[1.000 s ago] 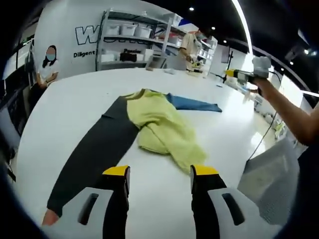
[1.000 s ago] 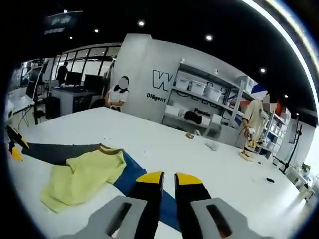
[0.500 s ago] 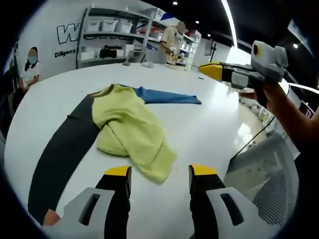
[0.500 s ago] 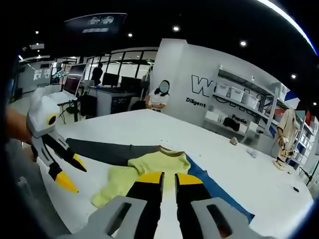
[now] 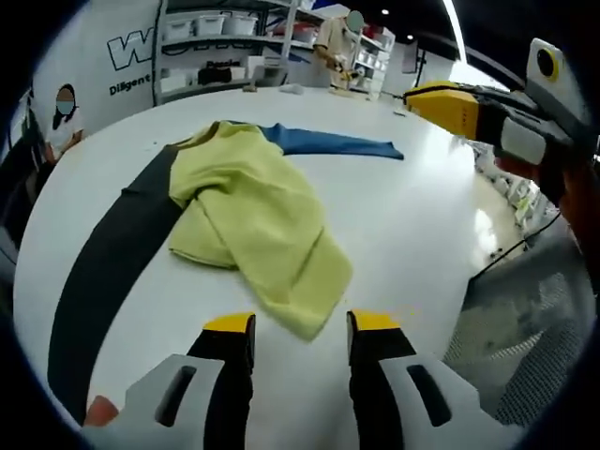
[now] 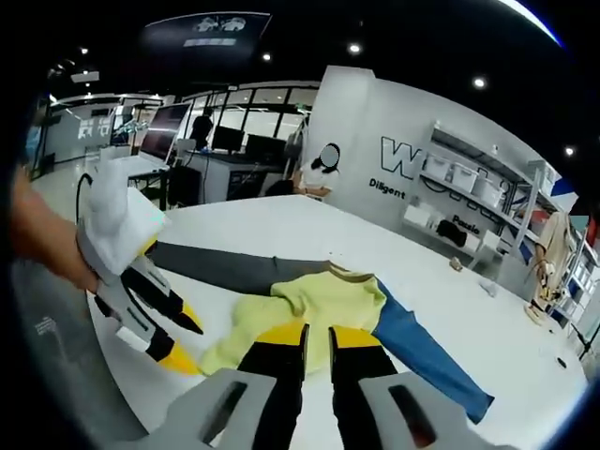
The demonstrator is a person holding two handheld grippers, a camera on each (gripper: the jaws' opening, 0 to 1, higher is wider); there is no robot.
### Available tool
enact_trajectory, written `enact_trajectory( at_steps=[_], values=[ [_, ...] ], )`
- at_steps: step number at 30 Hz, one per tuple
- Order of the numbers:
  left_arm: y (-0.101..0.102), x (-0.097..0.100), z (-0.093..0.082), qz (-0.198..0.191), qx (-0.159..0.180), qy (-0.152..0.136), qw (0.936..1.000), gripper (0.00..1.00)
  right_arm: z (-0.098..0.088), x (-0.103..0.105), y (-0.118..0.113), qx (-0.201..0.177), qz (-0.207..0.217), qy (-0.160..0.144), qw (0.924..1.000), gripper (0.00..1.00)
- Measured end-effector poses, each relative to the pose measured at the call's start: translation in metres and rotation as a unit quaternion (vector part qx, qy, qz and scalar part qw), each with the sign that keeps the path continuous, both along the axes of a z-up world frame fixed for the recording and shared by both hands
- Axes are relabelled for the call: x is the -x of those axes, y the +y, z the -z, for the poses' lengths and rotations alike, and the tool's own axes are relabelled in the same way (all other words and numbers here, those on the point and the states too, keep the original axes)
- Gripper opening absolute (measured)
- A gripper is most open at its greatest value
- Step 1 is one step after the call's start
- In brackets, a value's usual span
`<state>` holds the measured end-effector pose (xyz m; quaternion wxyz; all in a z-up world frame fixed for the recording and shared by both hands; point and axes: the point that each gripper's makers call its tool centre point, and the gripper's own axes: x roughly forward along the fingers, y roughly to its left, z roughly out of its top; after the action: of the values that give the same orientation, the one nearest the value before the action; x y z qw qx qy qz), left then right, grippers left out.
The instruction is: Fold the garment on the visible template until the final outline fits inside the template.
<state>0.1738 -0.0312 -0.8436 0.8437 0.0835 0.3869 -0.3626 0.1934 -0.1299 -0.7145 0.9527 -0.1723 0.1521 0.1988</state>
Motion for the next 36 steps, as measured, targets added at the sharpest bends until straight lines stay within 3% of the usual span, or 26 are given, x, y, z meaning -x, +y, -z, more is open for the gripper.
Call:
enact_trajectory(
  at_steps=[6,8,10,15,19,25,29,31,36],
  values=[
    [-0.006,-0.004,0.011,-0.009,-0.007,0.014,0.9998,0.33,0.000,0.000,-0.005,-0.008,0.007,-0.007,0.9999,0.13],
    [-0.007,-0.005,0.014,-0.014,-0.009,0.015,0.9997,0.32,-0.002,-0.001,-0.008,-0.031,0.017,-0.014,0.9993,0.24],
    [-0.007,-0.007,0.017,-0.020,-0.007,0.019,0.9996,0.32,-0.002,-0.002,-0.009,-0.031,0.019,-0.017,0.9992,0.31],
    [-0.009,-0.012,0.017,-0.036,-0.003,0.014,0.9993,0.27,-0.003,-0.002,-0.010,-0.037,0.026,-0.025,0.9987,0.38],
    [-0.008,-0.015,0.020,-0.035,-0.019,-0.002,0.9992,0.22,-0.002,-0.002,-0.010,-0.040,0.027,-0.026,0.9985,0.40],
    [-0.009,-0.013,0.021,-0.027,-0.041,-0.036,0.9982,0.23,-0.001,-0.003,-0.011,-0.041,0.029,-0.025,0.9984,0.40],
    [-0.013,-0.011,0.021,-0.016,-0.046,-0.059,0.9971,0.16,-0.003,-0.004,-0.012,-0.043,0.032,-0.028,0.9982,0.40],
    [-0.016,-0.008,0.021,-0.012,-0.048,-0.062,0.9968,0.09,-0.003,-0.005,-0.013,-0.042,0.033,-0.030,0.9981,0.40],
    [-0.017,-0.009,0.020,-0.017,-0.052,-0.056,0.9969,0.04,-0.002,-0.004,-0.016,-0.042,0.035,-0.029,0.9981,0.40]
  ],
)
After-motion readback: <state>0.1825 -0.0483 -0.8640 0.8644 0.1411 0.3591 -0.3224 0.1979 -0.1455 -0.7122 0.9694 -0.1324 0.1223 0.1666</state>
